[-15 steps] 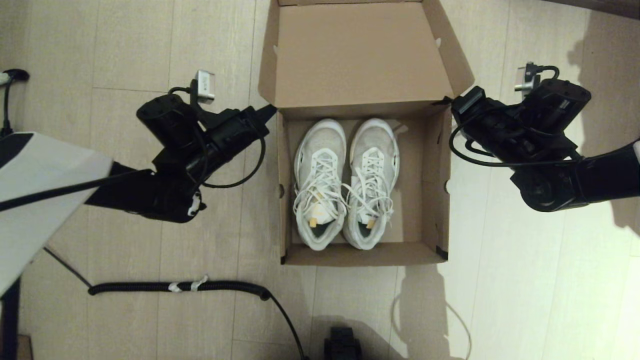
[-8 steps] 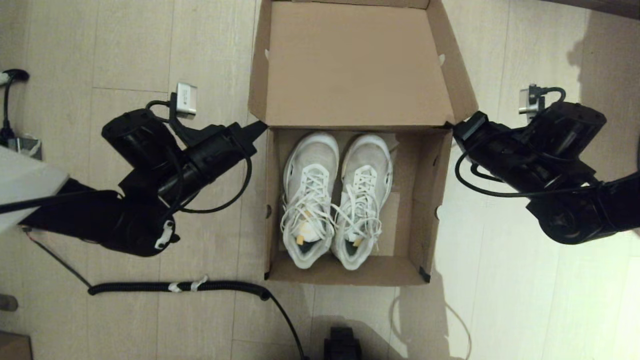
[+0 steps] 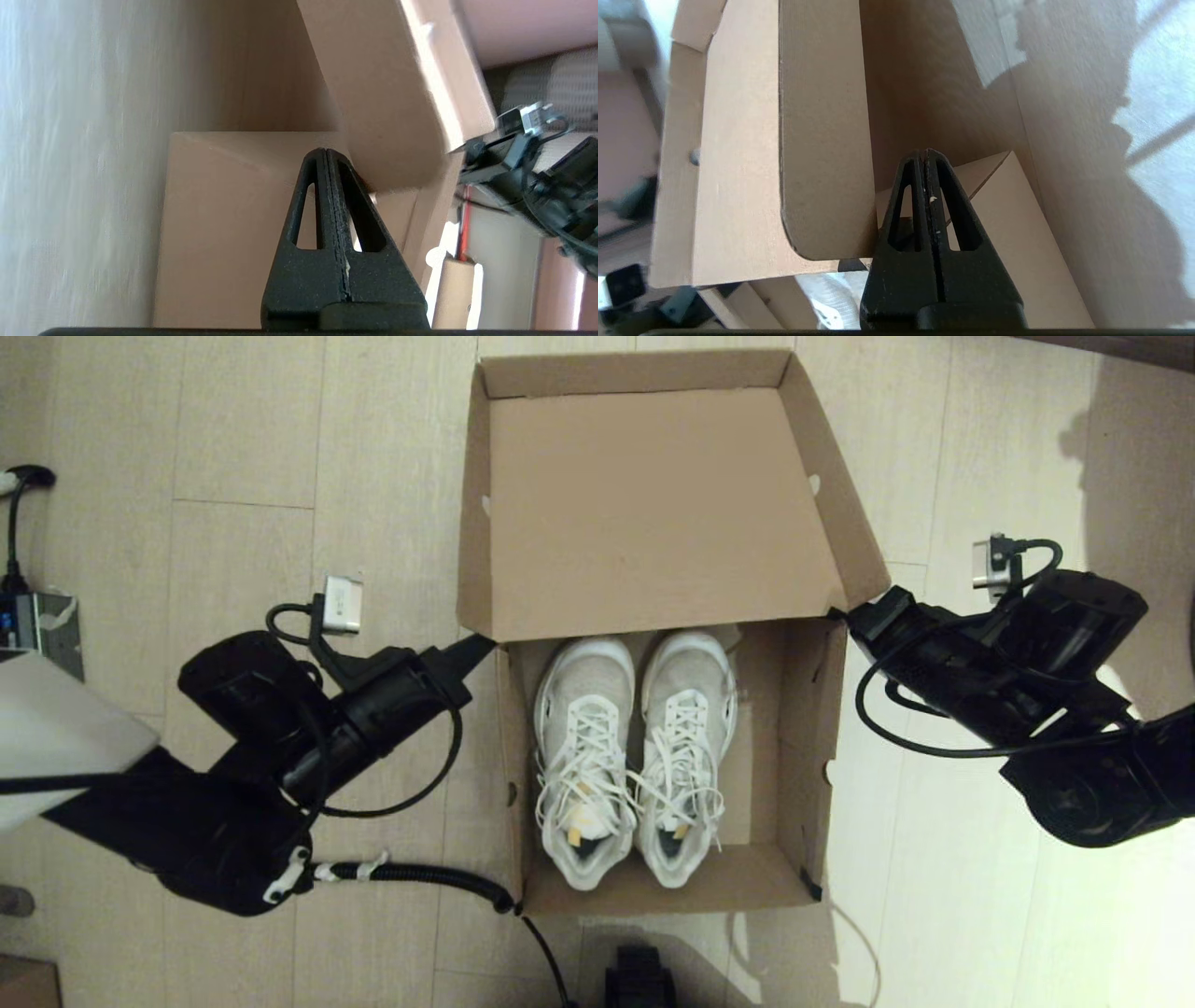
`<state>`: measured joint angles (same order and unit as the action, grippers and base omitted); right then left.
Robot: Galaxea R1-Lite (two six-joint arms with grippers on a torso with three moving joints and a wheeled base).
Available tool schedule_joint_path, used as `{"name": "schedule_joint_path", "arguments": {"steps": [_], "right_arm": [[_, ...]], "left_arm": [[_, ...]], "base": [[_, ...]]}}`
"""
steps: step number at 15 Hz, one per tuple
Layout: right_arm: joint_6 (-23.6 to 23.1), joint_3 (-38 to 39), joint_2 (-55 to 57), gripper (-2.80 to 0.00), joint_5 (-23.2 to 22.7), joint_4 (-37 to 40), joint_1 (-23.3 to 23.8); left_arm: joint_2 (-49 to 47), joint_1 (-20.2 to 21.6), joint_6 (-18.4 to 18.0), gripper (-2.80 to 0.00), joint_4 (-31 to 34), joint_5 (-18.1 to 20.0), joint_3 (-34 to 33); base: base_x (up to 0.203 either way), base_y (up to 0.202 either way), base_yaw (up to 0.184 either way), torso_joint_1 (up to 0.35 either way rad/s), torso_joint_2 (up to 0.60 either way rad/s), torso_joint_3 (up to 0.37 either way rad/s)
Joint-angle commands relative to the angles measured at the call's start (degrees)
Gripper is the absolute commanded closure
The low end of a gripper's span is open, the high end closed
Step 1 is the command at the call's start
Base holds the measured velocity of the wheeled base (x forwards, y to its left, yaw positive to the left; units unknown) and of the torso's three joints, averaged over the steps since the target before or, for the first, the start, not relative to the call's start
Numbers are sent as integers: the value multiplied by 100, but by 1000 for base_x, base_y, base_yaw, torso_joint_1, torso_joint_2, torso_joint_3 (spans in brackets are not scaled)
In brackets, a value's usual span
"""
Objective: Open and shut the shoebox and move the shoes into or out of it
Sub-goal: Close the shoe box
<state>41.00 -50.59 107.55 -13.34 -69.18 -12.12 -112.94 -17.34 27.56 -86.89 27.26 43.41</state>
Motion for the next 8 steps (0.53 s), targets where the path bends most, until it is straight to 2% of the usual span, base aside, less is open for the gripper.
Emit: {"name": "schedule_joint_path", "arguments": {"steps": [1, 3, 4, 6, 8], "right_arm": [[-220, 106, 170, 0, 0, -34, -1], [-817, 324, 370, 0, 111, -34, -1], [-927, 401, 406, 0, 212, -34, -1], [-953, 523, 398, 0, 253, -34, 51], [-945, 583, 338, 0, 286, -41, 78]], "left_arm": [[-400, 31, 20, 0, -67, 10, -229], [-740, 100, 21, 0, -76, 1, -267], [-836, 114, 21, 0, -77, -1, -264], [-912, 125, 21, 0, -77, -76, -248], [-944, 208, 5, 0, -77, -308, -237]], "base": [[0, 0, 0, 0, 0, 0], [0, 0, 0, 0, 0, 0], [0, 0, 0, 0, 0, 0], [0, 0, 0, 0, 0, 0], [0, 0, 0, 0, 0, 0]]}}
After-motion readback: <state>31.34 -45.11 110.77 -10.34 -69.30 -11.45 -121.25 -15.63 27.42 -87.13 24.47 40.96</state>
